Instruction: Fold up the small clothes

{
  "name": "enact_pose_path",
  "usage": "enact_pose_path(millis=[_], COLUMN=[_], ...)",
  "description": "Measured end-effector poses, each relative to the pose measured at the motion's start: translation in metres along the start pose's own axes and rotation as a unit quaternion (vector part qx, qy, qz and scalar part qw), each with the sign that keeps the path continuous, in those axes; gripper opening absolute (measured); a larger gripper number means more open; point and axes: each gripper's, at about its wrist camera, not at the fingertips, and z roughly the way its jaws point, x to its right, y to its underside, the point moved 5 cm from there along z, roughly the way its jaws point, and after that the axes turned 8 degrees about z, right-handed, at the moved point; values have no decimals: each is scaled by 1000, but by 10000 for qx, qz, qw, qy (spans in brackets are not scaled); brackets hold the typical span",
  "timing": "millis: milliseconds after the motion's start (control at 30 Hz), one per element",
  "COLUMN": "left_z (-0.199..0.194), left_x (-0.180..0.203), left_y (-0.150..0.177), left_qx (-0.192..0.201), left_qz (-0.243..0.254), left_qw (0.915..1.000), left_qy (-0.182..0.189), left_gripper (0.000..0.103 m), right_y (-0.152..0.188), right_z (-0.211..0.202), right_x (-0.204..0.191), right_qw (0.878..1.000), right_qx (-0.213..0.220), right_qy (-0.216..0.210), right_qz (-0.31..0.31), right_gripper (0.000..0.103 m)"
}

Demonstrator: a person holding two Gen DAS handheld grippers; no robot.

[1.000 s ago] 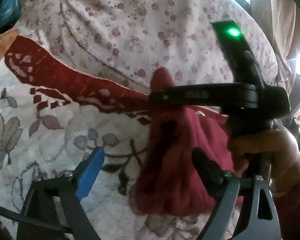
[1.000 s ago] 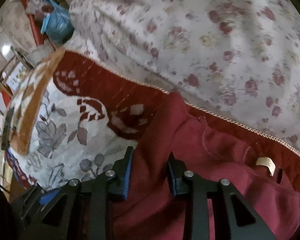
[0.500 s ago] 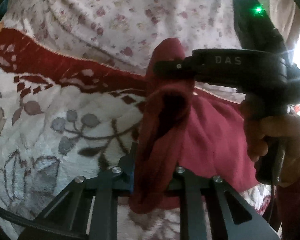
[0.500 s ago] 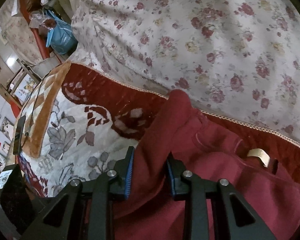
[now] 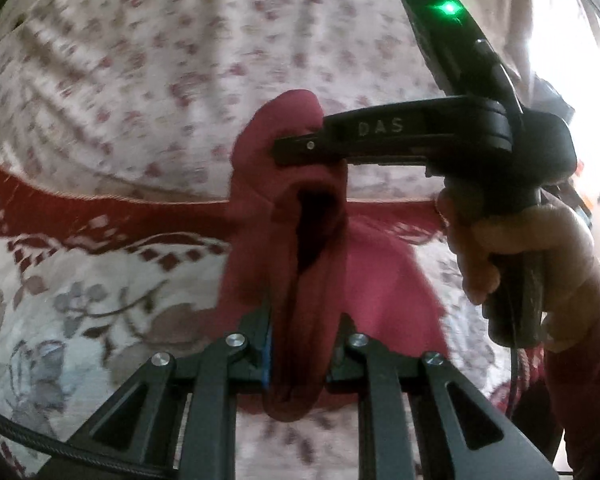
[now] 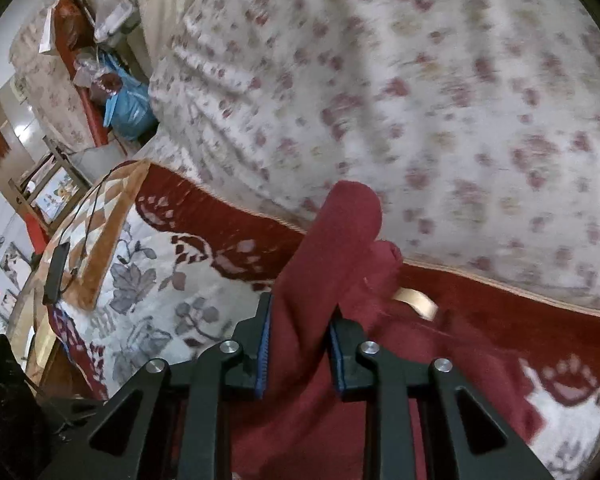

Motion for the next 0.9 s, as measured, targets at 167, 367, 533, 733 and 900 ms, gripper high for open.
enact_pose_path(millis=[167,367,533,733,900], left_z=[25,74,103,42,22], left_x=[62,117,129,97,44], left_y=[-5,14,30,25,24], left_qx=[-215,-688,-988,-517,-287], left_qz=[495,868,848,838,848], left_qw=[9984,9935,9910,9942,9942], left_qy=[179,264,304,442,-589], left_gripper=[17,17,25,60,63], right_y=[18,60,93,93,107], right_z=[-42,-56,-18,-54,-96], right_x=[61,141,187,194,155], right_qw=[9992,9943,9842,9777,9864], right_qx=[110,68,-226,227,407], right_qy=[267,470,852,834,515], right_qz=[292,954,1534,1916,1504], right_gripper=[22,21,21,49,51])
